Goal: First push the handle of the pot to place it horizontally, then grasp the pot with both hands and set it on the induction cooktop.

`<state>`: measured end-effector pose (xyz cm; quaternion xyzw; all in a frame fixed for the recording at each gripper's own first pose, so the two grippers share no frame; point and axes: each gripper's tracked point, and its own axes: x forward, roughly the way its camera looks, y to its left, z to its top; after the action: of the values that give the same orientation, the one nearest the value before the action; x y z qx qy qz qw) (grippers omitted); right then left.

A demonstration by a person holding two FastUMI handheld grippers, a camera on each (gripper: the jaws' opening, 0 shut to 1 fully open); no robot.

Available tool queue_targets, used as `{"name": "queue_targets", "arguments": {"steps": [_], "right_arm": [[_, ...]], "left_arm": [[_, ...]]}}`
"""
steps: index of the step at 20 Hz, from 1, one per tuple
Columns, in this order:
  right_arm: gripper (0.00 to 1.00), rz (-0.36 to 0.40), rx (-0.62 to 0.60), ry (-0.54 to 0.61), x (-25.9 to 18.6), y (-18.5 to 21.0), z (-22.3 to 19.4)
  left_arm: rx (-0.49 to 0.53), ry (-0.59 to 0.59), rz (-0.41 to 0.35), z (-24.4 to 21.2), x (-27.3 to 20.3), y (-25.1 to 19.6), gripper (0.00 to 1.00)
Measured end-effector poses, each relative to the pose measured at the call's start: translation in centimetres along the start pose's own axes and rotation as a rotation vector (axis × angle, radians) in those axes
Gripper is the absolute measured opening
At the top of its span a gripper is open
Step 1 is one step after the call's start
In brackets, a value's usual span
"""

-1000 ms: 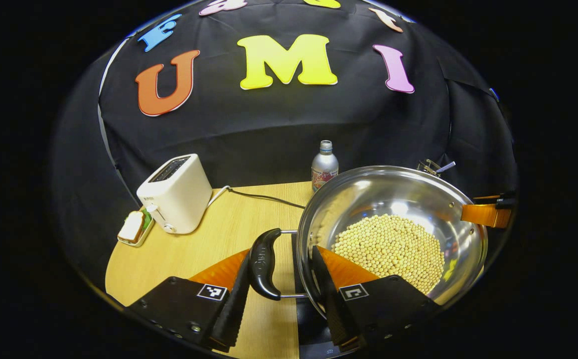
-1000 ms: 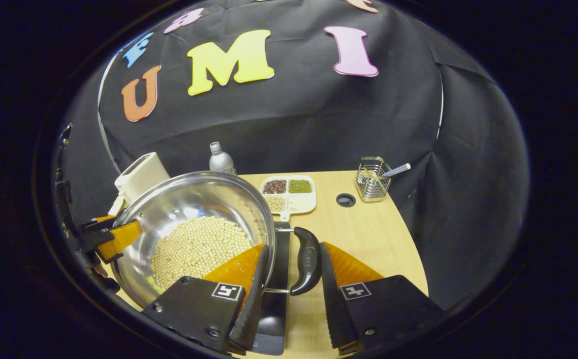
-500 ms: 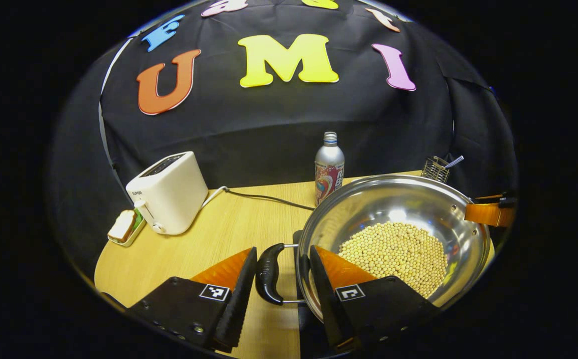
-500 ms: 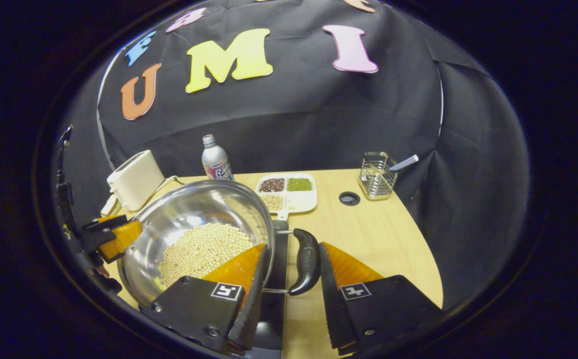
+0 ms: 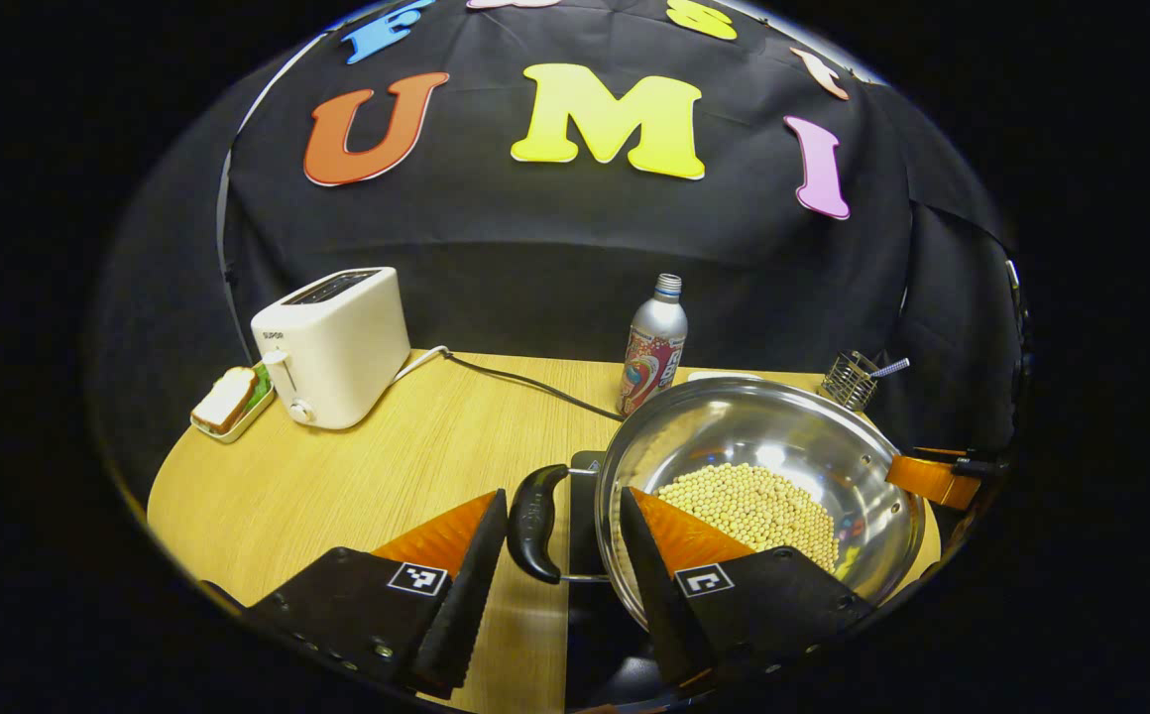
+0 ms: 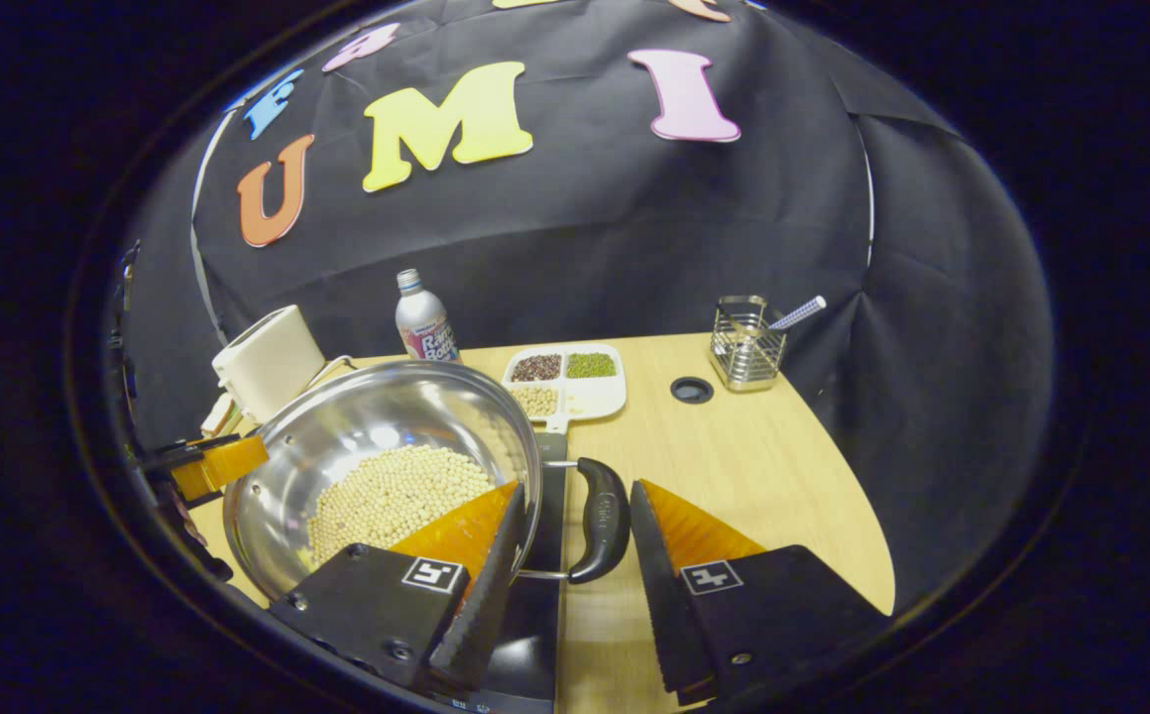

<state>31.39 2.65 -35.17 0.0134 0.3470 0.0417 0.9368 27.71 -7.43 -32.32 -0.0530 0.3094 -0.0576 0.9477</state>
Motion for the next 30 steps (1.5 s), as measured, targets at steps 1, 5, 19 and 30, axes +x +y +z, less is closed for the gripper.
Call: {"name": "queue_targets", "arguments": {"steps": [1,5,19,30], "right_arm": [[0.70,-0.010,-0.008,-0.025,-0.6,0.0,0.4],[0.70,-0.018,-0.035,-0.139,-4.9,-0.1,1.6],[0.99,0.009,0.037,-0.418,-25.4,-0.5,-0.7],[0.96,-0.107,0.060,-0.606,-38.7,-2.8,1.4]], "left_arm": [[0.003,-0.009,0.002,0.1,-0.6,0.1,0.70],[0.005,-0.053,-0.017,0.6,-4.1,-0.5,0.78],[0.014,-0.318,0.005,2.5,-23.6,-2.8,0.95],[0.032,-0.473,-0.005,3.9,-35.8,-3.1,0.95]]}}
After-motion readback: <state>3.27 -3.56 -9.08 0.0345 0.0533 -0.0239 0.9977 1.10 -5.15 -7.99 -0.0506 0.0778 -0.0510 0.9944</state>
